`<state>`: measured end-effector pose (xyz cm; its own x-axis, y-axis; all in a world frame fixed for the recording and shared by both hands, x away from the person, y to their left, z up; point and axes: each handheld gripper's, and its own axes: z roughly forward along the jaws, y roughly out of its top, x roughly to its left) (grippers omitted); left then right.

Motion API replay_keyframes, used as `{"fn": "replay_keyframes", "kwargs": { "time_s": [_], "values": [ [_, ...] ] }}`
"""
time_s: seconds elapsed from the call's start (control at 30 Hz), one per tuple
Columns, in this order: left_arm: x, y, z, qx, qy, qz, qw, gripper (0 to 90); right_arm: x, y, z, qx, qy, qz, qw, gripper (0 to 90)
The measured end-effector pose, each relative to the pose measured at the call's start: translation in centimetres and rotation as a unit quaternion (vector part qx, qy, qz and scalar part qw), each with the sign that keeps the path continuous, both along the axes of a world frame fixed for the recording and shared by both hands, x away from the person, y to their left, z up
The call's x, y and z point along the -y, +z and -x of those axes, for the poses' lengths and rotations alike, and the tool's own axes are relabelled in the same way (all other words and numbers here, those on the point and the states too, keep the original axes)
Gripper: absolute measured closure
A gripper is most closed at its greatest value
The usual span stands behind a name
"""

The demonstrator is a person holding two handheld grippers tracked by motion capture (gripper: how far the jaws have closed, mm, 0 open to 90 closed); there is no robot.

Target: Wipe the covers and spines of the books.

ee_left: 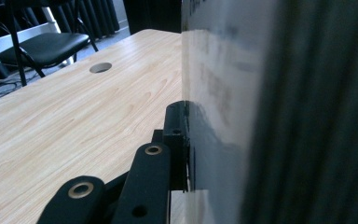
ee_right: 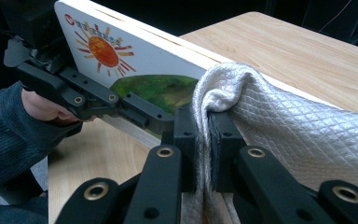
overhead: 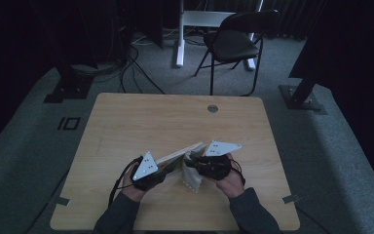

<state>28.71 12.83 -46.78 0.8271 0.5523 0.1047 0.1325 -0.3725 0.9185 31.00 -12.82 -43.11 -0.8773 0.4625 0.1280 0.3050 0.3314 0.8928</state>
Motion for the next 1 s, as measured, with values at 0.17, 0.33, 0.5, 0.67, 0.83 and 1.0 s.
{"fn": "replay_keyframes", "kwargs": {
  "time_s": [0.17,0.33,0.5,0.67,0.83,1.0],
  "values": [
    [0.0,0.0,-0.1,-0.001,0.001,-0.001,1.0000,77.8,-0.2,0.1,0.0,0.001,0.003,0.002,1.0000,83.6],
    [0.0,0.0,-0.3,-0.006,0.004,-0.006,1.0000,77.8,-0.8,0.5,0.0,0.006,0.013,0.007,0.9999,83.6],
    [0.0,0.0,-0.4,-0.008,0.005,-0.008,0.9999,77.8,-1.2,0.7,0.1,0.007,0.020,0.010,0.9997,83.6],
    [0.0,-0.1,-0.5,-0.011,0.005,-0.009,0.9999,77.8,-1.6,1.0,0.2,0.012,0.028,0.014,0.9994,83.6],
    [0.1,-0.2,-0.6,-0.012,0.007,-0.010,0.9999,77.8,-2.0,1.2,0.3,0.016,0.035,0.016,0.9991,83.6],
    [0.1,-0.2,-0.7,-0.014,0.007,-0.010,0.9998,77.8,-2.4,1.5,0.4,0.021,0.043,0.016,0.9987,83.6]
  ]
}}
